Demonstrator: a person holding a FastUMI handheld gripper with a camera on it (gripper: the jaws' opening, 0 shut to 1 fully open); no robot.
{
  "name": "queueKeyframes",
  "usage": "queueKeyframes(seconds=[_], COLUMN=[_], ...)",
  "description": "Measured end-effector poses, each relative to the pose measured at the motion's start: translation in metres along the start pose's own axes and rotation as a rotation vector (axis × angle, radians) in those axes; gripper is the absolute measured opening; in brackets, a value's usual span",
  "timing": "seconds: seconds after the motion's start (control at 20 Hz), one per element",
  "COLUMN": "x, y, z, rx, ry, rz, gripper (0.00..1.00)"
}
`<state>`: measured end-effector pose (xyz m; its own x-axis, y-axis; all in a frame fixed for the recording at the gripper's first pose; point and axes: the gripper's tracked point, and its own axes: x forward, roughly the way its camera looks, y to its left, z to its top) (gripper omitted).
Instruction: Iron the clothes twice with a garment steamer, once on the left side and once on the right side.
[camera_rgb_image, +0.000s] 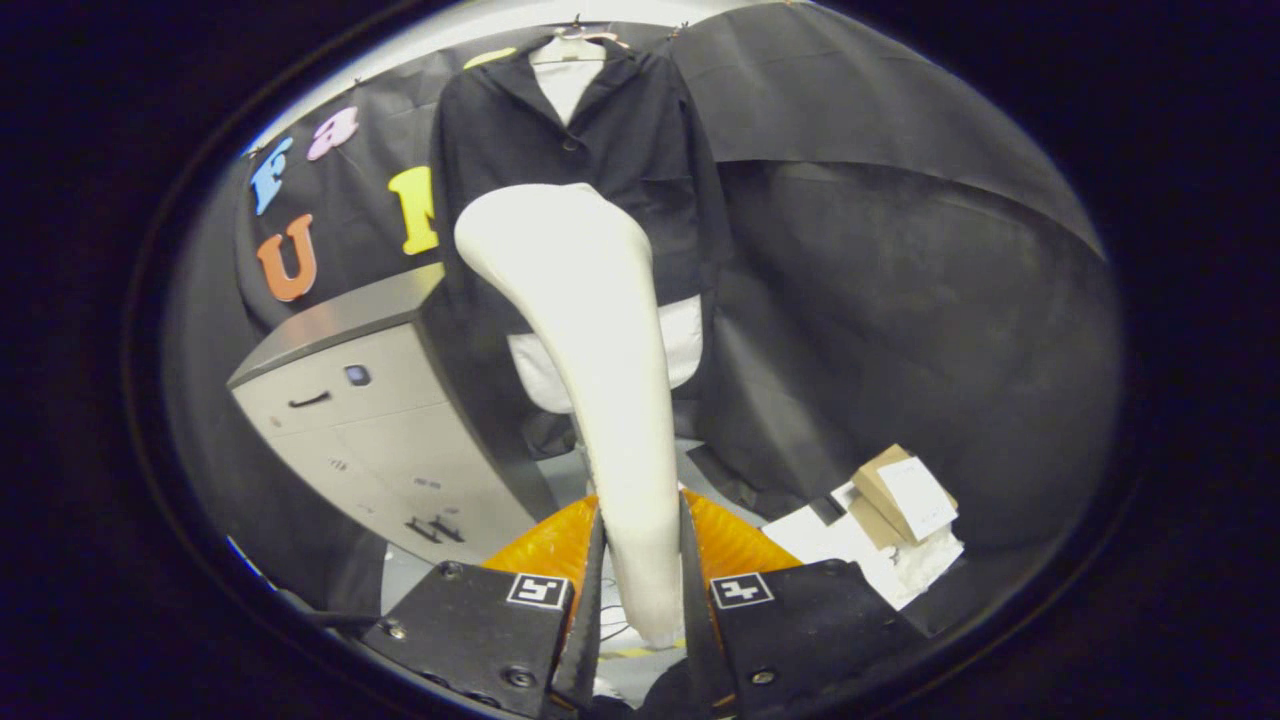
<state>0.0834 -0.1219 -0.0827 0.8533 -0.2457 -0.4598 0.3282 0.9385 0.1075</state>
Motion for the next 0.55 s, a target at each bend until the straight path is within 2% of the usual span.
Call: queueKeyframes(seconds=[0.35, 0.55], x=[-0.07, -0.079], y=[0.054, 0.051], z=[-0.054, -0.062], rx=[-0.046, -0.082], ry=[0.031, 0.031], rz=[0.105, 0.092], gripper=[0.39, 0.39])
